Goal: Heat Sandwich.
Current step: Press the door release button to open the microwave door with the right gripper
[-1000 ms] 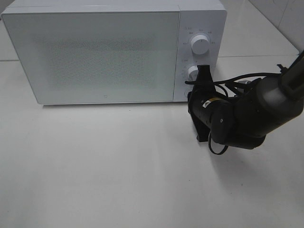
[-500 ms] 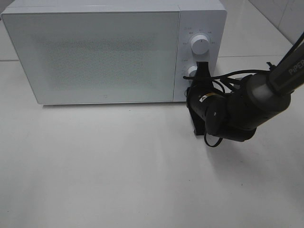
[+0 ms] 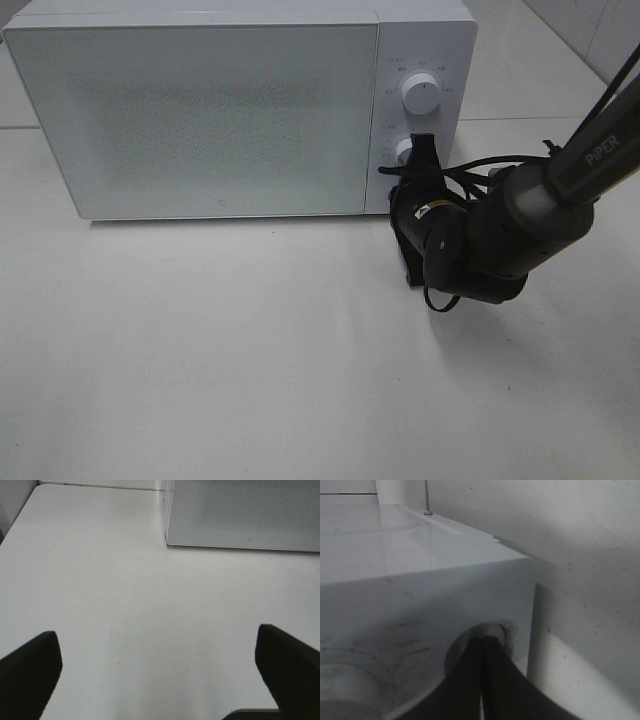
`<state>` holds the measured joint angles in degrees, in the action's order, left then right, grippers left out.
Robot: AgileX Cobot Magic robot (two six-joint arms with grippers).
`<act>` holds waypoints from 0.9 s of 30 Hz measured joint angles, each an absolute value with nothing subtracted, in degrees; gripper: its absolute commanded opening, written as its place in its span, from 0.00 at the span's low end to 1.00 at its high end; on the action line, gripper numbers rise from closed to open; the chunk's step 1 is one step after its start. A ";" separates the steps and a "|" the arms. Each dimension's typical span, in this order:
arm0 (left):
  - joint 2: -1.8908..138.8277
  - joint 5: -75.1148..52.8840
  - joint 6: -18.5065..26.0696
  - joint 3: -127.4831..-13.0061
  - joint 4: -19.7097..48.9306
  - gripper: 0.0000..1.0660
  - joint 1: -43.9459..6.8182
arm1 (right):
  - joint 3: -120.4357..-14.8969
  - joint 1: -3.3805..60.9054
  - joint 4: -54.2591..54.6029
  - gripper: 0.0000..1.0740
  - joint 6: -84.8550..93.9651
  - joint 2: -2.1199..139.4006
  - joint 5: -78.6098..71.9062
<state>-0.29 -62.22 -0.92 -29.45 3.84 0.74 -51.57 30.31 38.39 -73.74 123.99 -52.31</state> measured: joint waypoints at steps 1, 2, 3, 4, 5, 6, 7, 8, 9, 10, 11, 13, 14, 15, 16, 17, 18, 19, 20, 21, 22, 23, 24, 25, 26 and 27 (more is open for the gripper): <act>-0.29 -62.22 -0.92 -29.45 3.84 0.92 0.74 | -52.02 30.31 38.73 0.00 -73.74 124.10 -52.08; -0.29 -62.22 -0.92 -29.45 3.84 0.92 0.74 | -52.02 30.31 38.73 0.00 -73.74 124.10 -52.08; -0.29 -62.22 -0.92 -29.45 3.84 0.92 0.74 | -52.60 30.31 39.48 0.00 -73.63 124.22 -51.62; -0.29 -62.22 -0.92 -29.45 3.84 0.92 0.74 | -53.00 30.31 39.71 0.00 -73.57 124.27 -51.51; -0.29 -62.22 -0.92 -29.45 3.84 0.92 0.74 | -53.34 30.25 40.05 0.00 -73.45 124.45 -51.28; -0.29 -62.22 -0.92 -29.45 3.84 0.92 0.74 | -53.34 30.25 40.05 0.00 -73.45 124.45 -51.28; -0.29 -62.22 -0.92 -29.45 3.84 0.92 0.74 | -53.86 30.25 40.68 0.00 -72.19 124.68 -51.17; -0.29 -62.22 -0.92 -29.45 3.84 0.92 0.74 | -54.20 30.19 41.08 0.00 -71.91 124.73 -51.17; -0.29 -62.22 -0.92 -29.45 3.84 0.92 0.74 | -54.49 30.19 41.42 0.00 -71.51 124.73 -50.65; -0.29 -62.22 -0.92 -29.45 3.84 0.92 0.74 | -54.49 30.19 41.42 0.00 -71.51 124.73 -50.65; -0.29 -62.22 -0.92 -29.45 3.84 0.92 0.74 | -54.60 30.19 41.77 0.00 -71.05 124.73 -50.42; -0.29 -62.22 -0.92 -29.45 3.84 0.92 0.74 | -54.83 30.19 42.23 0.00 -70.19 124.73 -49.96; -0.29 -62.22 -0.92 -29.45 3.84 0.92 0.74 | -54.89 30.19 42.46 0.00 -70.02 124.73 -49.90; -0.29 -62.22 -0.92 -29.45 3.84 0.92 0.74 | -55.00 30.19 42.57 0.00 -69.90 124.73 -49.68; -0.29 -62.22 -0.92 -29.45 3.84 0.92 0.74 | -55.00 30.19 42.57 0.00 -69.90 124.73 -49.68; -0.29 -62.22 -0.92 -29.45 3.84 0.92 0.74 | -55.12 30.19 42.69 0.00 -69.56 124.73 -49.39; -0.29 -62.22 -0.92 -29.45 3.84 0.92 0.74 | -55.12 30.19 42.74 0.00 -69.50 124.73 -49.22; -0.29 -62.22 -0.92 -29.45 3.84 0.92 0.74 | -55.12 30.19 42.80 0.00 -69.50 124.73 -49.16; -0.29 -62.22 -0.92 -29.45 3.84 0.92 0.74 | -55.12 30.19 42.80 0.00 -69.50 124.73 -49.16; -0.29 -62.22 -0.92 -29.45 3.84 0.92 0.74 | -55.18 30.19 42.86 0.01 -69.50 124.73 -48.99; -0.29 -62.22 -0.92 -29.45 3.84 0.92 0.74 | -55.23 30.19 42.97 0.00 -69.50 124.68 -48.76; -0.29 -62.22 -0.92 -29.45 3.84 0.92 0.74 | -55.29 30.19 43.03 0.00 -69.50 124.68 -48.59; -0.29 -62.22 -0.92 -29.45 3.84 0.92 0.74 | -55.29 30.19 43.03 0.00 -69.44 124.45 -48.19; -0.29 -62.22 -0.92 -29.45 3.84 0.92 0.74 | -55.29 30.19 43.03 0.00 -69.44 124.45 -48.19; -0.29 -62.22 -0.92 -29.45 3.84 0.92 0.74 | -55.29 30.14 43.03 0.00 -69.44 124.22 -47.73; -0.29 -62.22 -0.92 -29.45 3.84 0.92 0.74 | -55.29 29.97 43.03 0.00 -69.44 123.93 -47.04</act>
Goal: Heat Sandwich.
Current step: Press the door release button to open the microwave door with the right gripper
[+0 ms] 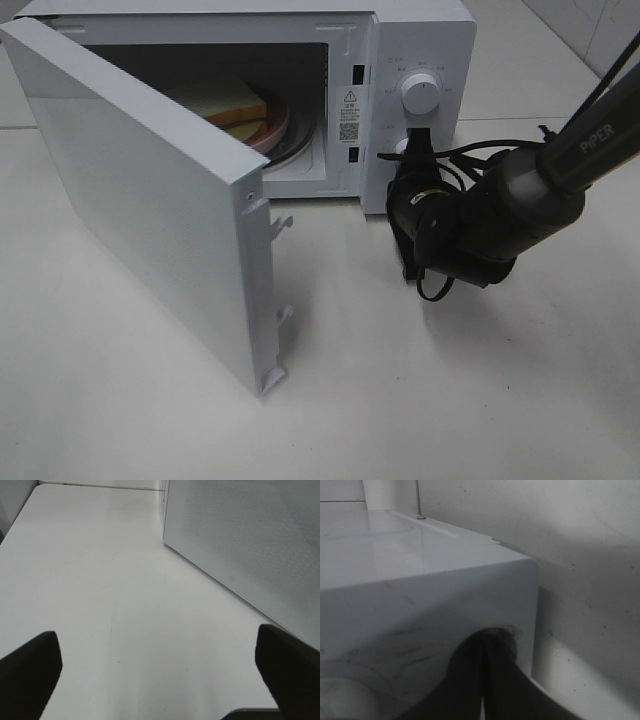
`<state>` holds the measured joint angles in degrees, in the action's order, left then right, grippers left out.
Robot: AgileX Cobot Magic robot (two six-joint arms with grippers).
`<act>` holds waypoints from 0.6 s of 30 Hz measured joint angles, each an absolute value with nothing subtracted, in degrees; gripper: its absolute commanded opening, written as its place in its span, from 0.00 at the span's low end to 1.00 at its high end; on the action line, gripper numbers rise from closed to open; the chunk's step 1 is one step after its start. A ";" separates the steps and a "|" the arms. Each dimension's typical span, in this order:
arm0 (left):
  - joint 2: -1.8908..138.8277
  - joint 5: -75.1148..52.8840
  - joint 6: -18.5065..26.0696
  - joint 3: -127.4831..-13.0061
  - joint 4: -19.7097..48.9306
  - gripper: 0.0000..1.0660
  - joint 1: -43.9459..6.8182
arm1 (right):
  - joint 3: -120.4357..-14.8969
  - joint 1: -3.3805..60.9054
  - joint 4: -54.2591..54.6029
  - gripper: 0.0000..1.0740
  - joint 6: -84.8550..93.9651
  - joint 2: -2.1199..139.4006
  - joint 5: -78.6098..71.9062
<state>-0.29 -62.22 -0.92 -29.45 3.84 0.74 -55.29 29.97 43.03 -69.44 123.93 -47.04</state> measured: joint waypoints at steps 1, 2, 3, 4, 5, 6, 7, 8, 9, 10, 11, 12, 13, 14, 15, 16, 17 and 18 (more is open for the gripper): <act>-0.29 -62.22 -0.92 -29.45 3.84 0.92 0.74 | -55.29 29.85 43.03 0.00 -69.44 123.70 -46.58; -0.29 -62.22 -0.92 -29.45 3.84 0.92 0.74 | -55.18 29.56 42.86 0.00 -69.44 123.13 -45.38; -0.29 -62.22 -0.92 -29.45 3.84 0.92 0.74 | -55.18 29.56 42.86 0.00 -69.44 123.13 -45.38; -0.29 -62.22 -0.92 -29.45 3.84 0.92 0.74 | -54.95 29.51 42.46 0.00 -69.44 122.96 -45.32; -0.29 -62.22 -0.92 -29.45 3.84 0.92 0.74 | -54.66 29.39 42.00 0.00 -69.56 122.61 -45.26; -0.29 -62.22 -0.92 -29.45 3.84 0.92 0.74 | -54.43 29.28 41.65 0.00 -69.61 122.33 -45.21; -0.29 -62.22 -0.92 -29.45 3.84 0.92 0.74 | -53.69 29.16 40.85 0.00 -70.59 121.87 -45.09; -0.29 -62.22 -0.92 -29.45 3.84 0.92 0.74 | -53.69 29.16 40.85 0.00 -70.59 121.87 -45.09; -0.29 -62.22 -0.92 -29.45 3.84 0.92 0.74 | -53.40 29.05 40.45 0.00 -70.99 121.58 -45.09; -0.29 -62.22 -0.92 -29.45 3.84 0.92 0.74 | -52.94 28.99 39.94 0.00 -71.22 121.24 -44.92; -0.29 -62.22 -0.92 -29.45 3.84 0.92 0.74 | -52.48 29.05 39.53 0.00 -71.56 120.95 -44.92; -0.29 -62.22 -0.92 -29.45 3.84 0.92 0.74 | -51.45 29.28 39.48 0.00 -72.31 120.03 -45.03; -0.29 -62.22 -0.92 -29.45 3.84 0.92 0.74 | -51.45 29.28 39.48 0.00 -72.31 120.03 -45.03; -0.29 -62.22 -0.92 -29.45 3.84 0.92 0.74 | -50.88 29.51 39.48 0.00 -72.54 119.69 -45.21; -0.29 -62.22 -0.92 -29.45 3.84 0.92 0.74 | -50.31 29.74 39.48 0.00 -72.71 119.18 -45.44; -0.29 -62.22 -0.92 -29.45 3.84 0.92 0.74 | -49.79 29.91 39.36 0.00 -73.17 118.72 -45.66; -0.29 -62.22 -0.92 -29.45 3.84 0.92 0.74 | -48.87 30.37 39.02 0.00 -73.74 117.74 -47.44; -0.29 -62.22 -0.92 -29.45 3.84 0.92 0.74 | -48.87 30.37 39.02 0.00 -73.74 117.74 -47.44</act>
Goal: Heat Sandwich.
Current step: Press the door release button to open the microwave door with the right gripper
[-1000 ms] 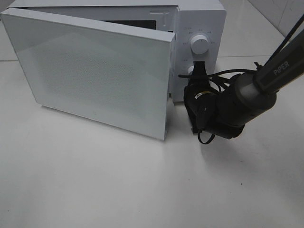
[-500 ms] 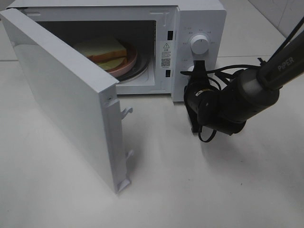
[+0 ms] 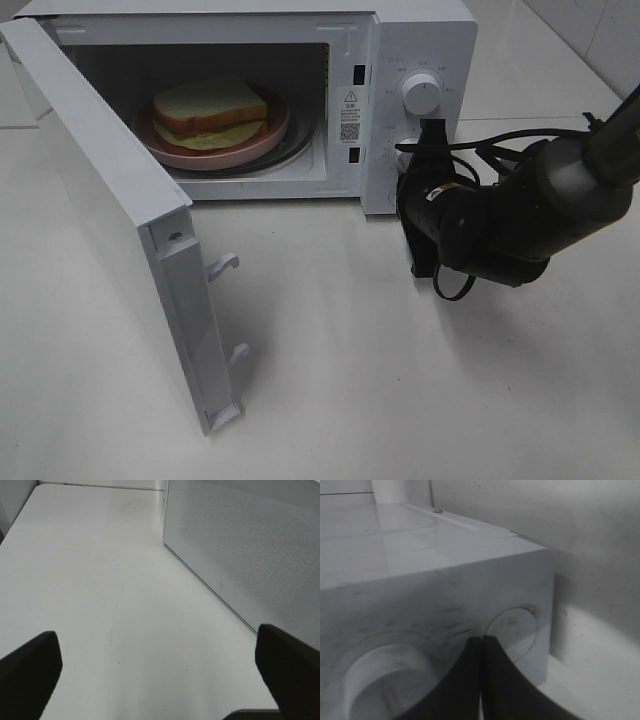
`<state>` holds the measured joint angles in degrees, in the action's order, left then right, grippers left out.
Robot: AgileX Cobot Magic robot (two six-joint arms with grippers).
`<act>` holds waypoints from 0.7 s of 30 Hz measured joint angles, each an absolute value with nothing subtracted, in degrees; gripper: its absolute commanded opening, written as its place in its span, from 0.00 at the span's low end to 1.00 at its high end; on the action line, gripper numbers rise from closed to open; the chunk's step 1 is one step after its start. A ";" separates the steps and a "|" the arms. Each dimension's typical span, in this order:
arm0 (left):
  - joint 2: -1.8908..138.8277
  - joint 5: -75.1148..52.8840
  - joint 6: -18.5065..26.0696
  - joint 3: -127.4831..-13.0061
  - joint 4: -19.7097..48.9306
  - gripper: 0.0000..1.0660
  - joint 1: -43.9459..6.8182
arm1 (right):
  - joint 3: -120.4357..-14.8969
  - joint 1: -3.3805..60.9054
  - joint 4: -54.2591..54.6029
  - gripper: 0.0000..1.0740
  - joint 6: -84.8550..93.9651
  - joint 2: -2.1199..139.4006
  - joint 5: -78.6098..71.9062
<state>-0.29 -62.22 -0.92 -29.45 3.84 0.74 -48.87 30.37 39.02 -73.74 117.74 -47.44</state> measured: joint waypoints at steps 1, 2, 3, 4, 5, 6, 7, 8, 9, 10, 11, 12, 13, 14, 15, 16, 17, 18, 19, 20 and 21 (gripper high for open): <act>-0.29 -62.22 -0.92 -29.45 3.84 0.92 0.74 | -48.53 30.65 38.96 0.00 -73.74 117.23 -47.84; -0.29 -62.22 -0.92 -29.45 3.84 0.92 0.74 | -48.13 30.83 38.96 0.00 -73.80 116.65 -47.96; -0.29 -62.22 -0.92 -29.45 3.84 0.92 0.74 | -47.27 31.05 38.56 0.00 -73.80 115.85 -47.38; -0.29 -62.22 -0.92 -29.45 3.84 0.92 0.74 | -46.75 31.23 38.56 0.00 -73.80 115.51 -46.87; -0.29 -62.22 -0.92 -29.45 3.84 0.92 0.74 | -46.75 31.23 38.56 0.00 -73.80 115.51 -46.87; -0.29 -62.22 -0.92 -29.45 3.84 0.92 0.74 | -46.12 31.28 38.56 0.00 -73.80 115.05 -46.47; -0.29 -62.22 -0.92 -29.45 3.84 0.92 0.74 | -45.49 31.40 38.56 0.00 -73.80 114.48 -45.89; -0.29 -62.22 -0.92 -29.45 3.84 0.92 0.74 | -44.35 31.57 38.50 0.00 -73.74 113.27 -44.46; -0.29 -62.22 -0.92 -29.45 3.84 0.92 0.74 | -43.77 31.57 38.45 0.00 -73.68 112.53 -43.66; -0.29 -62.22 -0.92 -29.45 3.84 0.92 0.74 | -43.77 31.57 38.45 0.00 -73.68 112.53 -43.66; -0.29 -62.22 -0.92 -29.45 3.84 0.92 0.74 | -43.32 31.57 38.45 0.01 -73.63 112.01 -43.09; -0.29 -62.22 -0.92 -29.45 3.84 0.92 0.74 | -42.74 31.57 38.45 0.01 -73.51 111.27 -42.40; -0.29 -62.22 -0.92 -29.45 3.84 0.92 0.74 | -41.77 31.57 38.45 0.01 -72.48 109.78 -41.08; -0.29 -62.22 -0.92 -29.45 3.84 0.92 0.74 | -41.31 31.57 38.45 0.01 -71.91 108.98 -40.34; -0.29 -62.22 -0.92 -29.45 3.84 0.92 0.74 | -41.31 31.57 38.45 0.01 -71.91 108.98 -40.34; -0.29 -62.22 -0.92 -29.45 3.84 0.92 0.74 | -40.97 31.57 38.45 0.01 -71.05 108.29 -39.65; -0.29 -62.22 -0.92 -29.45 3.84 0.92 0.74 | -40.22 31.57 38.39 0.02 -69.73 106.57 -38.10; -0.29 -62.22 -0.92 -29.45 3.84 0.92 0.74 | -39.76 31.57 38.16 0.02 -68.93 105.65 -37.36; -0.29 -62.22 -0.92 -29.45 3.84 0.92 0.74 | -39.36 31.57 37.87 0.02 -68.47 104.74 -36.73; -0.29 -62.22 -0.92 -29.45 3.84 0.92 0.74 | -39.36 31.57 37.87 0.02 -68.47 104.74 -36.73; -0.29 -62.22 -0.92 -29.45 3.84 0.92 0.74 | -39.02 31.57 37.47 0.02 -67.49 103.99 -35.92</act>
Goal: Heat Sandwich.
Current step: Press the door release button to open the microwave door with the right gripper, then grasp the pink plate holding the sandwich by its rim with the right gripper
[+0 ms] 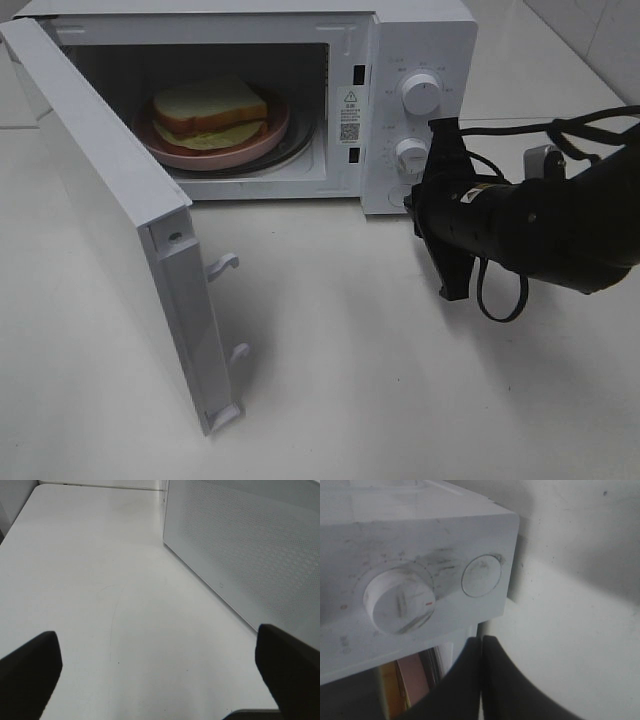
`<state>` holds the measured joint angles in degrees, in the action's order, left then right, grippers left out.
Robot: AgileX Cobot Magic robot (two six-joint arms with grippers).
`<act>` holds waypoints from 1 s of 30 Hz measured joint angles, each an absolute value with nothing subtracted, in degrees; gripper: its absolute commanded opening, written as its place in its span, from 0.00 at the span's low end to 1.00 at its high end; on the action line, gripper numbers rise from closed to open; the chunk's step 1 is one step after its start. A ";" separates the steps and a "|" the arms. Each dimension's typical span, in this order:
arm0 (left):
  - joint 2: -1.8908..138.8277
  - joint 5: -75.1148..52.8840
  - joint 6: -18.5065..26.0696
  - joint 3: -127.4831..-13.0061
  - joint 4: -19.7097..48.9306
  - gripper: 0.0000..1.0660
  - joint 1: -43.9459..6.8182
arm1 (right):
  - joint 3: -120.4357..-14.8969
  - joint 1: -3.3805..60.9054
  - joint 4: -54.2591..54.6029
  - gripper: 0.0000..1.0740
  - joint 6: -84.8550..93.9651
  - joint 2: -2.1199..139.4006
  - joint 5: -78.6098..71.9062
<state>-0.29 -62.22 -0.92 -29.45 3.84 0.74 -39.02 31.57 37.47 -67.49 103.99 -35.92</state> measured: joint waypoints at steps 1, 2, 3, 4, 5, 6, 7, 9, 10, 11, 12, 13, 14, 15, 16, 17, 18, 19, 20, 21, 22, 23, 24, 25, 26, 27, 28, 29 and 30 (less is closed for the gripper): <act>-0.29 -62.22 -0.92 -29.45 3.84 0.92 0.74 | -38.56 31.57 36.27 0.02 -65.66 102.27 -34.09; -0.29 -62.22 -0.92 -29.45 3.84 0.92 0.74 | -38.45 31.57 35.41 0.02 -64.69 101.47 -32.95; -0.29 -62.22 -0.92 -29.45 3.84 0.92 0.74 | -38.45 31.57 34.32 0.02 -63.94 100.73 -31.68; -0.29 -62.22 -0.92 -29.45 3.84 0.92 0.74 | -38.45 31.57 34.32 0.02 -63.94 100.73 -31.68; -0.29 -62.22 -0.92 -29.45 3.84 0.92 0.74 | -38.45 31.57 33.06 0.02 -63.20 100.15 -30.31; -0.29 -62.22 -0.92 -29.45 3.84 0.92 0.74 | -38.45 31.57 30.88 0.03 -61.94 98.78 -27.62; -0.29 -62.22 -0.92 -29.45 3.84 0.92 0.74 | -38.39 31.57 29.56 0.03 -61.36 98.26 -26.24; -0.29 -62.22 -0.92 -29.45 3.84 0.92 0.74 | -38.39 31.57 28.13 0.03 -61.02 97.63 -24.92; -0.29 -62.22 -0.92 -29.45 3.84 0.92 0.74 | -38.33 31.57 27.04 0.03 -60.50 97.06 -23.95; -0.29 -62.22 -0.92 -29.45 3.84 0.92 0.74 | -38.33 31.57 24.64 0.03 -59.47 96.20 -22.06; -0.29 -62.22 -0.92 -29.45 3.84 0.92 0.74 | -38.33 31.57 23.78 0.03 -58.56 95.80 -20.91; -0.29 -62.22 -0.92 -29.45 3.84 0.92 0.74 | -38.33 31.57 23.20 0.03 -57.70 95.63 -19.82; -0.29 -62.22 -0.92 -29.45 3.84 0.92 0.74 | -38.33 31.57 23.20 0.03 -57.70 95.63 -19.82; -0.29 -62.22 -0.92 -29.45 3.84 0.92 0.74 | -38.45 31.57 22.46 0.03 -55.29 95.17 -17.19; -0.29 -62.22 -0.92 -29.45 3.84 0.92 0.74 | -38.62 31.57 22.40 0.03 -53.86 95.00 -16.10; -0.29 -62.22 -0.92 -29.45 3.84 0.92 0.74 | -39.02 31.57 22.40 0.04 -52.02 95.00 -14.50; -0.29 -62.22 -0.92 -29.45 3.84 0.92 0.74 | -39.42 31.57 22.35 0.04 -49.96 95.00 -12.89; -0.29 -62.22 -0.92 -29.45 3.84 0.92 0.74 | -39.42 31.57 22.35 0.04 -49.96 95.00 -12.89; -0.29 -62.22 -0.92 -29.45 3.84 0.92 0.74 | -40.51 31.57 22.23 0.04 -45.26 95.00 -9.63; -0.29 -62.22 -0.92 -29.45 3.84 0.92 0.74 | -41.14 31.57 22.23 0.04 -43.26 95.00 -7.62; -0.29 -62.22 -0.92 -29.45 3.84 0.92 0.74 | -41.94 31.57 22.23 0.04 -40.74 95.00 -5.67; -0.29 -62.22 -0.92 -29.45 3.84 0.92 0.74 | -42.80 31.57 22.12 0.04 -38.33 95.00 -3.72; -0.29 -62.22 -0.92 -29.45 3.84 0.92 0.74 | -42.80 31.57 22.12 0.04 -38.33 95.00 -3.72; -0.29 -62.22 -0.92 -29.45 3.84 0.92 0.74 | -43.66 31.57 22.06 0.05 -36.38 95.00 -2.23; -0.29 -62.22 -0.92 -29.45 3.84 0.92 0.74 | -45.09 31.57 21.94 0.05 -31.97 94.88 0.97; -0.29 -62.22 -0.92 -29.45 3.84 0.92 0.74 | -45.84 31.57 21.89 0.05 -29.97 94.77 2.64; -0.29 -62.22 -0.92 -29.45 3.84 0.92 0.74 | -46.64 31.57 21.66 0.05 -28.13 94.65 4.24; -0.29 -62.22 -0.92 -29.45 3.84 0.92 0.74 | -46.64 31.57 21.66 0.05 -28.13 94.65 4.24; -0.29 -62.22 -0.92 -29.45 3.84 0.92 0.74 | -48.01 31.57 20.86 0.05 -25.04 94.54 7.45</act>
